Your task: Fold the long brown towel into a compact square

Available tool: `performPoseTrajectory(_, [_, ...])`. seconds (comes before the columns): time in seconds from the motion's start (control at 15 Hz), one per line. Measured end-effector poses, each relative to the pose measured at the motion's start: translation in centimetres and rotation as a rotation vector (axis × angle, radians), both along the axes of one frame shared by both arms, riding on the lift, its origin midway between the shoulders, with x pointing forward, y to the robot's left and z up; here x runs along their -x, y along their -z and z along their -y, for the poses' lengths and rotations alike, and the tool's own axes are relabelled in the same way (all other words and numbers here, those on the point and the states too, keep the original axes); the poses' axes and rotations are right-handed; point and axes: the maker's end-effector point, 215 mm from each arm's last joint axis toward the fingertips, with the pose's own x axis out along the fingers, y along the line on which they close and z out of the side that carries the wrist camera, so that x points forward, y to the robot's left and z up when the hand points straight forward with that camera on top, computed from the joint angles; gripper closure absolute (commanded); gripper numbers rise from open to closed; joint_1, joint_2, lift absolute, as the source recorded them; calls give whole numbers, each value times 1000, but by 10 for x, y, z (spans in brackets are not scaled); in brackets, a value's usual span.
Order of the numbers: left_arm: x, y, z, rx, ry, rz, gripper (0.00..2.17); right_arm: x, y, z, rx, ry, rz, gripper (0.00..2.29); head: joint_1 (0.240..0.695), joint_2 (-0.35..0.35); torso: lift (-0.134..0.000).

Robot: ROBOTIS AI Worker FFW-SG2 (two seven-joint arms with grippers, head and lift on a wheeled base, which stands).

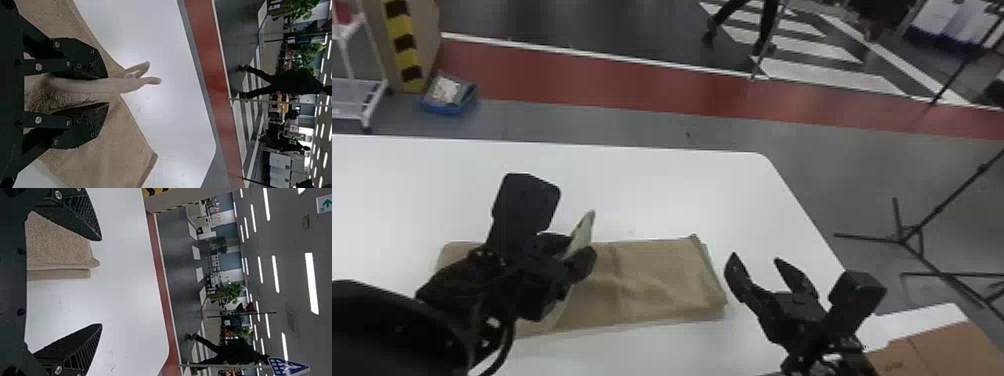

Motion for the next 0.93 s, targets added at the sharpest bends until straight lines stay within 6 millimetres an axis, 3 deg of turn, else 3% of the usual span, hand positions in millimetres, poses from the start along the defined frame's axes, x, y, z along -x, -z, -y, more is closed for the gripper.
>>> performPoseTrajectory(0.2, [4,-2,4,15,11,1,33,-2,2,-6,-5,-13,-1,97,695,-350,-123])
performPoseTrajectory(0.4, [3,-9,-13,35,-23,7,26,-7,4,-25,-11,-51,0,97,695,-350,-123])
performPoseTrajectory(0.6, [-4,-11,-66,77,-127,-3,26,-17,2,-59,-18,-121,9,97,695,-320,-123])
performPoseTrajectory(0.73, [-1,-6,-112,102,-205,-22,29,-24,5,-84,-23,-167,9,97,695,-250,-123])
performPoseTrajectory(0.8, [3,-3,-137,115,-244,-33,33,-28,9,-96,-22,-187,4,97,695,-172,-123])
performPoseTrajectory(0.87, [8,0,-160,131,-278,-40,33,-31,15,-107,-19,-206,-5,97,695,-172,-123])
performPoseTrajectory(0.93, [10,0,-179,144,-307,-35,33,-34,20,-116,-17,-222,-13,97,695,-106,-123])
